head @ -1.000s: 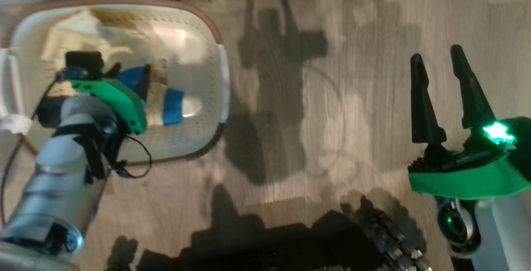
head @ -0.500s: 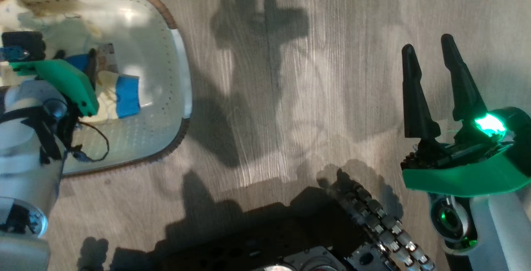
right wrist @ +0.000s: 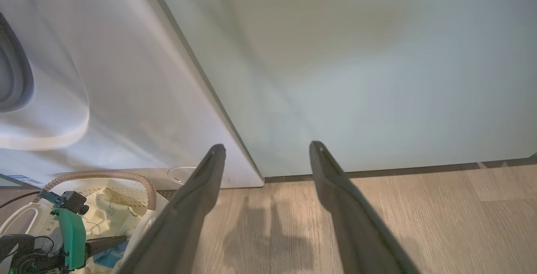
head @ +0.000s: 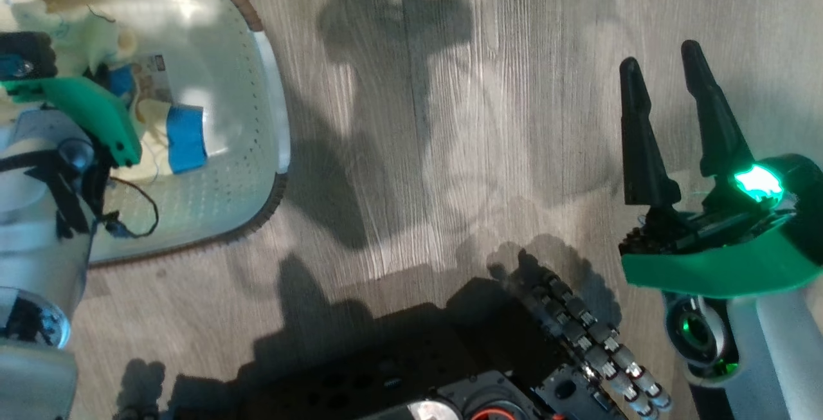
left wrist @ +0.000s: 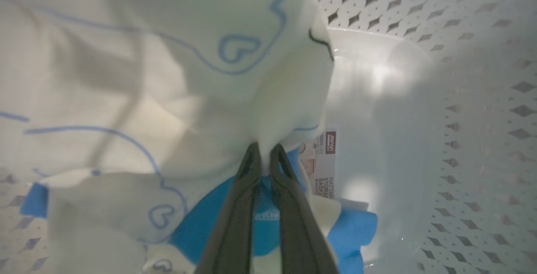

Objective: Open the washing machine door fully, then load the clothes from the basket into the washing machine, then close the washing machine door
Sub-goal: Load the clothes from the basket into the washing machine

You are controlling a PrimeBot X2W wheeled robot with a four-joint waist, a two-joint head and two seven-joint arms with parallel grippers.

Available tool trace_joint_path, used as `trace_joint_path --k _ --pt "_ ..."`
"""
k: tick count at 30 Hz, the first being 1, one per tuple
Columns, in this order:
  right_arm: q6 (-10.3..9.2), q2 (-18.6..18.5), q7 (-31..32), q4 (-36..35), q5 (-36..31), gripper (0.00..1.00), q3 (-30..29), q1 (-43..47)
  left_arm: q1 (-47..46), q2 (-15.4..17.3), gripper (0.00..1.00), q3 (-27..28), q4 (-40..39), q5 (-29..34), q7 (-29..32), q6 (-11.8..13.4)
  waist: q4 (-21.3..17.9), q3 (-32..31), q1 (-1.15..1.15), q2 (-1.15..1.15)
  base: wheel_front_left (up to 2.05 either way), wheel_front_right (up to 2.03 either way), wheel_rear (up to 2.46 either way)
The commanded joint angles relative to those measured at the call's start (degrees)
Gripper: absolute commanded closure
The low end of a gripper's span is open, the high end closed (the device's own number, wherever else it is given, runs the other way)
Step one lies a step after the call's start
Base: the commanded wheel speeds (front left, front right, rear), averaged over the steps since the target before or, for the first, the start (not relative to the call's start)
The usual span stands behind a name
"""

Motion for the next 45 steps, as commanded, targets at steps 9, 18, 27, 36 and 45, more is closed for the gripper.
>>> trace_joint_path --k 9,18,27,36,45 --pt "0.22 -0.6 -0.3 -0.9 -1.5 0.00 -0.5 2.0 2.1 -0.4 1.00 -1.4 -0.3 2.0 -5.6 0.8 3.0 -2.7 0.00 0.00 0.00 0.00 0.00" --pt "0.22 -0.6 -0.3 -0.5 -4.1 0.00 -2.9 2.4 5.8 -2.1 1.00 -1.1 -9.4 3.9 -7.2 3.0 6.9 -6.8 0.00 0.00 0.00 0.00 0.00" --pt "0.22 -0.6 -0.3 0.1 -7.4 0.00 -5.5 4.1 14.6 -3.6 1.00 2.8 -26.5 7.3 -7.2 5.6 11.0 -12.1 0.00 0.00 0.00 0.00 0.00" --pt "0.22 -0.6 -0.3 0.7 -9.9 0.00 -7.5 6.3 22.1 -6.0 1.00 7.0 -40.9 10.2 -7.2 6.0 14.2 -17.9 0.00 0.00 0.00 0.00 0.00" --pt "0.22 -0.6 -0.3 1.6 -12.0 0.00 -8.9 9.4 28.4 -8.8 1.00 10.2 -53.9 13.2 -7.2 6.3 17.8 -24.7 0.00 0.00 0.00 0.00 0.00"
